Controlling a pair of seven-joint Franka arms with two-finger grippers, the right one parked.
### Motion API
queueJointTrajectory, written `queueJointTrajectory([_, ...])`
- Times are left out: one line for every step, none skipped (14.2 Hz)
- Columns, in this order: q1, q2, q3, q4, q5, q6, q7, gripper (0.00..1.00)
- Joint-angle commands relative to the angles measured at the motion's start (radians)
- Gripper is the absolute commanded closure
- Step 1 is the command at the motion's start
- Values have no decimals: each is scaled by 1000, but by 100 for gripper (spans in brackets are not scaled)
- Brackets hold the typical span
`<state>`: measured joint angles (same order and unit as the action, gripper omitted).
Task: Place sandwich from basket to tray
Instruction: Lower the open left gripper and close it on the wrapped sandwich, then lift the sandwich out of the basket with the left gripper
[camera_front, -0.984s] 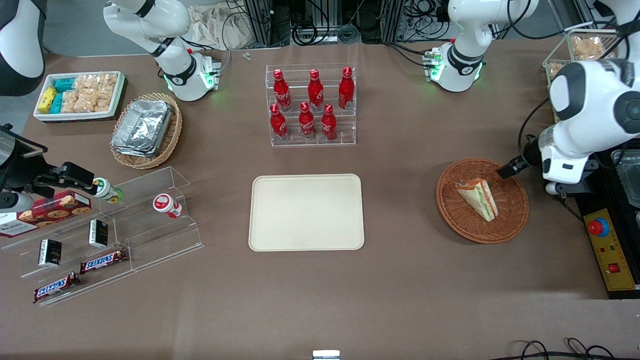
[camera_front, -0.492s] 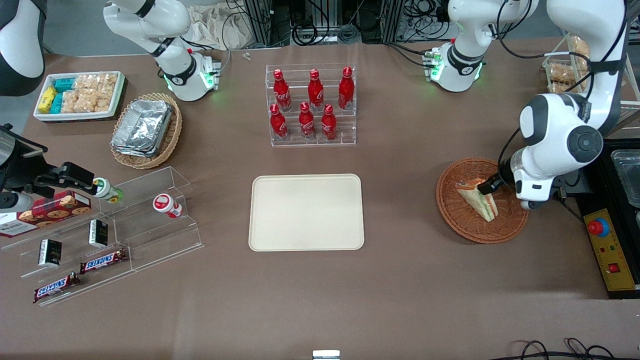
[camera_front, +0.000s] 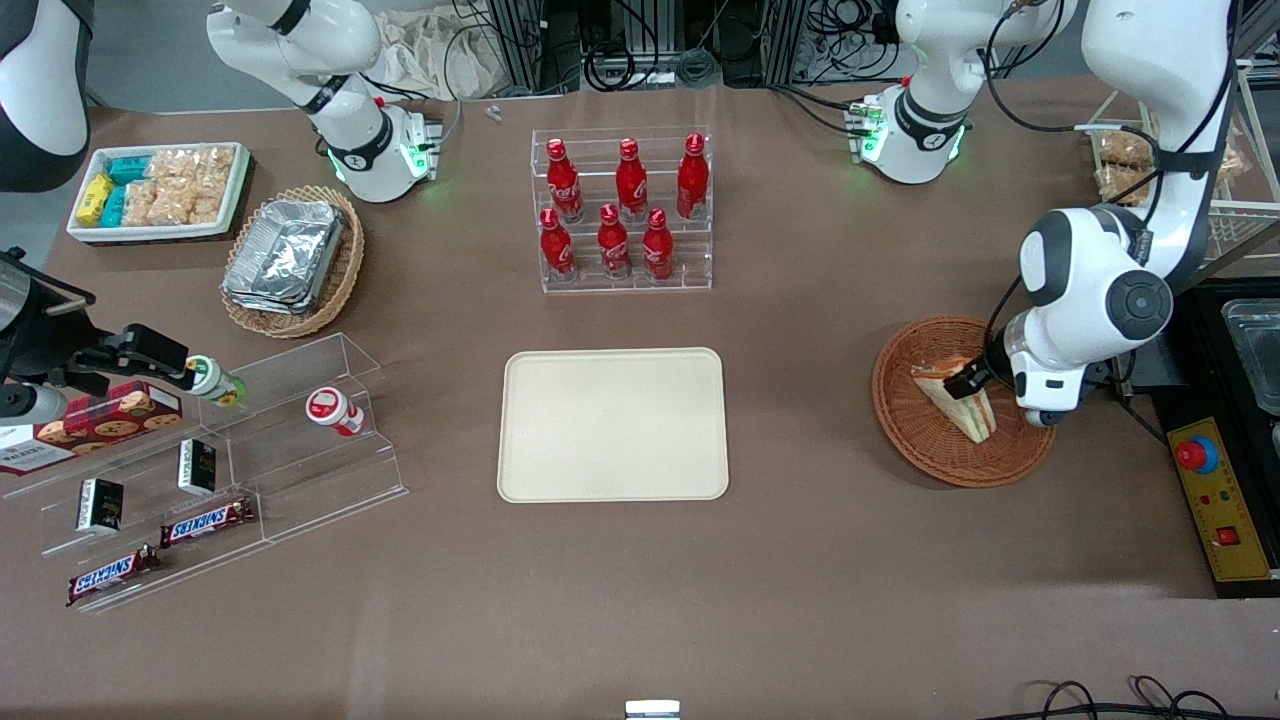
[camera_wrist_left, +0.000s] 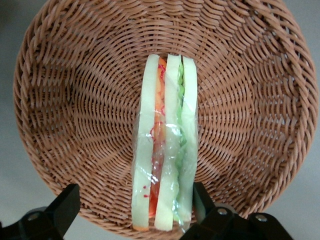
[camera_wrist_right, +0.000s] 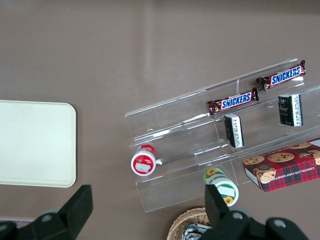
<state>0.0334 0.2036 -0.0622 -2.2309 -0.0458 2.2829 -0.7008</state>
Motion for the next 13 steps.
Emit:
queueJointTrajectory([-6, 6, -5, -16, -11, 38, -40, 10])
queueJointTrajectory([-6, 7, -5, -13, -11, 38, -42, 21])
queueJointTrajectory([-6, 7, -5, -12, -11, 36, -42, 33])
queueJointTrajectory([-6, 7, -7, -10, -11, 36, -48, 45])
queueJointTrajectory([-6, 8, -14, -6, -9, 33, -68, 58])
queueJointTrajectory([-6, 7, -21, -3, -9, 32, -77, 69])
queueJointTrajectory([-6, 7, -21, 3, -9, 26, -77, 81])
queueJointTrajectory([-6, 7, -22, 7, -9, 23, -77, 93])
queueJointTrajectory([-6, 5, -28, 14, -9, 17, -77, 100])
queueJointTrajectory([-6, 5, -34, 29, -9, -3, -83, 100])
queueJointTrajectory([-6, 3, -41, 49, -3, -41, -86, 100])
queueJointTrajectory([-6, -1, -48, 83, 3, -98, -86, 100])
queueJointTrajectory([-6, -9, -56, 126, 7, -176, -86, 100])
